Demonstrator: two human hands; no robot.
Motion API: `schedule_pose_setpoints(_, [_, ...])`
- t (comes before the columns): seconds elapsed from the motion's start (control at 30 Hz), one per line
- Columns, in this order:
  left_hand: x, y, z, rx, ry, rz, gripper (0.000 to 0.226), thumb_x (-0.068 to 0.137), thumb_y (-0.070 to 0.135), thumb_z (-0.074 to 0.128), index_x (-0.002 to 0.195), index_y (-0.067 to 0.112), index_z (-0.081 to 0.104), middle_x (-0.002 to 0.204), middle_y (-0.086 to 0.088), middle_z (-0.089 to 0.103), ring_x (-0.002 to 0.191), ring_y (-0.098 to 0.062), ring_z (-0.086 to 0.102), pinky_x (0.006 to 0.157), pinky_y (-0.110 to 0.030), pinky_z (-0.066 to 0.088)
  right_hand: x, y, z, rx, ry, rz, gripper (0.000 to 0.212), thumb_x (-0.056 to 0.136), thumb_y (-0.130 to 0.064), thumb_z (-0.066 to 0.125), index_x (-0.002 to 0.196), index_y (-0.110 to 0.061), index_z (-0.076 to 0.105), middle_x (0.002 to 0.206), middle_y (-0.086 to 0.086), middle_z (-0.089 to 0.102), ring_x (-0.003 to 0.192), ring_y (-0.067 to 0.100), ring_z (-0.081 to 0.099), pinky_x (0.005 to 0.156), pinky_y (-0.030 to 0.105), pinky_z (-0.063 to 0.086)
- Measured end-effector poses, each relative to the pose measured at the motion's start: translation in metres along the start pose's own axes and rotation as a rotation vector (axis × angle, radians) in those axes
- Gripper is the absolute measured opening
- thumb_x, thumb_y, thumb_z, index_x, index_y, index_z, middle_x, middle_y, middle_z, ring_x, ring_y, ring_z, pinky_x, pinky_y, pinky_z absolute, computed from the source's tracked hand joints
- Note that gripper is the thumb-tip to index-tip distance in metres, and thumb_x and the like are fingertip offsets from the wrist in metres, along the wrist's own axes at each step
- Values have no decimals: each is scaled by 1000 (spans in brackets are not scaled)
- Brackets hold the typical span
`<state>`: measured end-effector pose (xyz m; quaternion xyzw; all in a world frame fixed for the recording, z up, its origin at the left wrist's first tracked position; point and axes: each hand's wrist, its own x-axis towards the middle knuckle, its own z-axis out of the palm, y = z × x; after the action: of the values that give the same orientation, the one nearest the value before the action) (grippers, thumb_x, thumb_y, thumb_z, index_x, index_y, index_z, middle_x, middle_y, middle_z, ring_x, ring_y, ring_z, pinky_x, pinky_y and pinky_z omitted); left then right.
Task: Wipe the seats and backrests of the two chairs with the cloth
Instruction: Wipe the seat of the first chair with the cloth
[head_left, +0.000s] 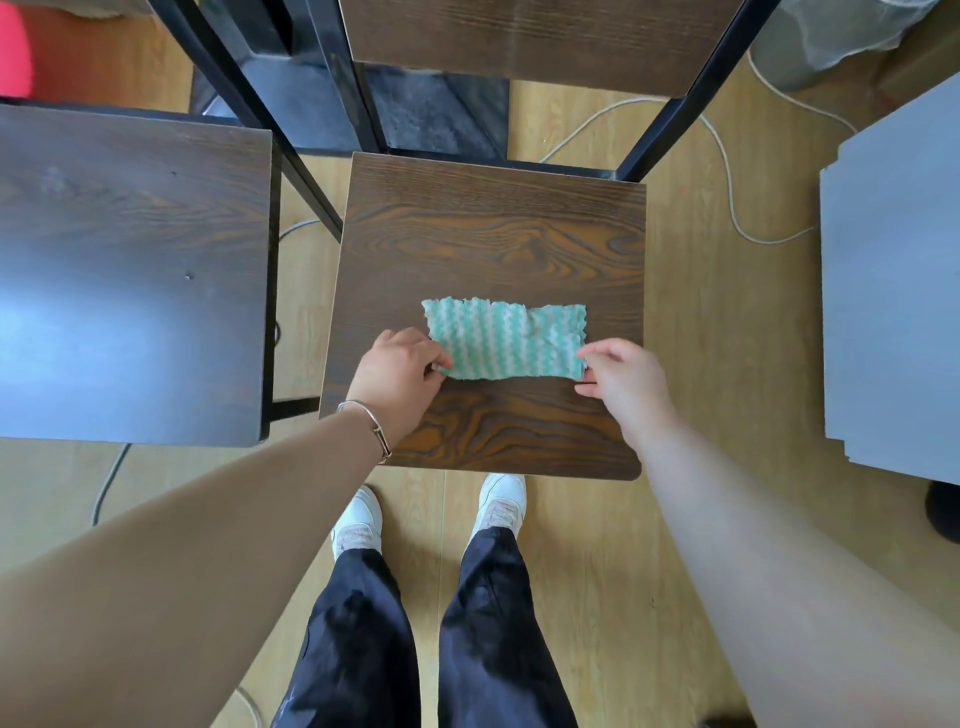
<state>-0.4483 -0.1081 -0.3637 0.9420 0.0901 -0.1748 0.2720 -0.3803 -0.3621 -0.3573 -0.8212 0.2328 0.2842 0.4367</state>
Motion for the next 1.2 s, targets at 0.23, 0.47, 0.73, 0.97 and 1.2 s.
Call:
schedule_pose_setpoints(0.23, [-11, -19, -17, 219, -19, -50, 50, 88, 38, 61, 134, 26, 49, 129, -1, 50, 117, -29, 42, 96, -43, 40, -1, -23, 4, -23, -4, -48, 33, 87, -1, 60, 115, -19, 62, 109, -1, 64, 90, 16, 67, 65, 22, 56])
schedule_pose_setpoints(0.47, [-15, -35, -37, 293, 16, -151, 65, 94, 42, 50, 150, 23, 23, 157, -4, 24, 143, -28, 22, 116, -46, 25, -30, -68, 44, 68, -159, -252, 41, 85, 4, 63, 116, -24, 59, 111, -13, 64, 84, 12, 67, 68, 24, 59])
schedule_pose_setpoints(0.73, [-23, -46, -46, 407, 32, -124, 67, 95, 46, 46, 152, 24, 17, 159, -5, 18, 146, -28, 15, 119, -46, 18, -29, -54, 103, -271, -290, -332, 24, 91, -17, 66, 113, -26, 62, 108, -13, 66, 96, 9, 65, 85, 39, 59])
schedule_pose_setpoints(0.97, [-19, -52, -53, 386, 65, -152, 67, 96, 46, 43, 153, 23, 14, 161, -6, 15, 148, -28, 11, 120, -48, 14, -28, -53, 111, -657, -57, -592, 33, 93, -21, 64, 127, -17, 63, 123, 5, 56, 103, 25, 60, 89, 41, 54])
schedule_pose_setpoints(1.2, [-20, -59, -56, 362, 51, -177, 68, 95, 43, 46, 153, 23, 16, 161, -7, 15, 148, -28, 10, 120, -49, 11, -18, -48, 123, -758, -55, -682, 25, 92, -10, 60, 115, -12, 70, 112, 6, 60, 102, 28, 59, 85, 37, 54])
